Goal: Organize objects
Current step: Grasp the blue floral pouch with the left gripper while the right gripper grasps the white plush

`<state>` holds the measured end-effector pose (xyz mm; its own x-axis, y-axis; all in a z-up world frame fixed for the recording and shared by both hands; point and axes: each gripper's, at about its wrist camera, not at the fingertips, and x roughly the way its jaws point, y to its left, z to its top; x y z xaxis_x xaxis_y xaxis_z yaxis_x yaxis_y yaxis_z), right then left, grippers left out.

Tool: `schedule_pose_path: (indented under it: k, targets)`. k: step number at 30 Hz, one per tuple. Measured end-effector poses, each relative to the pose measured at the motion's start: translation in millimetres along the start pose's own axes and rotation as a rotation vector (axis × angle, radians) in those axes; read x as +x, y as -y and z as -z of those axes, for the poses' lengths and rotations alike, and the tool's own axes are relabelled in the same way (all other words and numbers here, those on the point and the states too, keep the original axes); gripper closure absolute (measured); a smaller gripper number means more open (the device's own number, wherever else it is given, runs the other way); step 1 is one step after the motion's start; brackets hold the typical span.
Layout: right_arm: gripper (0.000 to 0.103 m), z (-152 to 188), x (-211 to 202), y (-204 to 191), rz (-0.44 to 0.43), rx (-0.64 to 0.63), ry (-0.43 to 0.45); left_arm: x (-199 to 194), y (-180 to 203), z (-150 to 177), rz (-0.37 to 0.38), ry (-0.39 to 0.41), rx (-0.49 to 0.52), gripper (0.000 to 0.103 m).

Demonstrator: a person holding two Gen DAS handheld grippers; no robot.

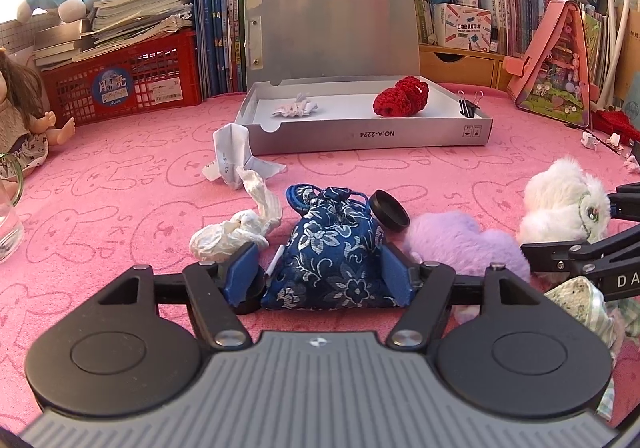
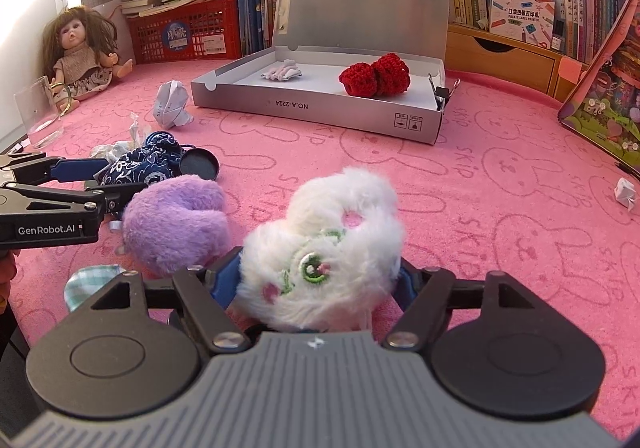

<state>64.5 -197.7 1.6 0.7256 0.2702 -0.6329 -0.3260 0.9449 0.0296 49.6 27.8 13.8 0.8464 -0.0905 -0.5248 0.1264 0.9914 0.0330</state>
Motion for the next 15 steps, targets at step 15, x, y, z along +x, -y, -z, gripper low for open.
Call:
schedule_pose_path:
  k: [15]
  targets:
    - [0.03, -2.4, 1.9, -0.8, 0.003, 0.004, -0.002, 8.3, 6.4, -6.5, 0.035, -0.003, -0.012, 0.049]
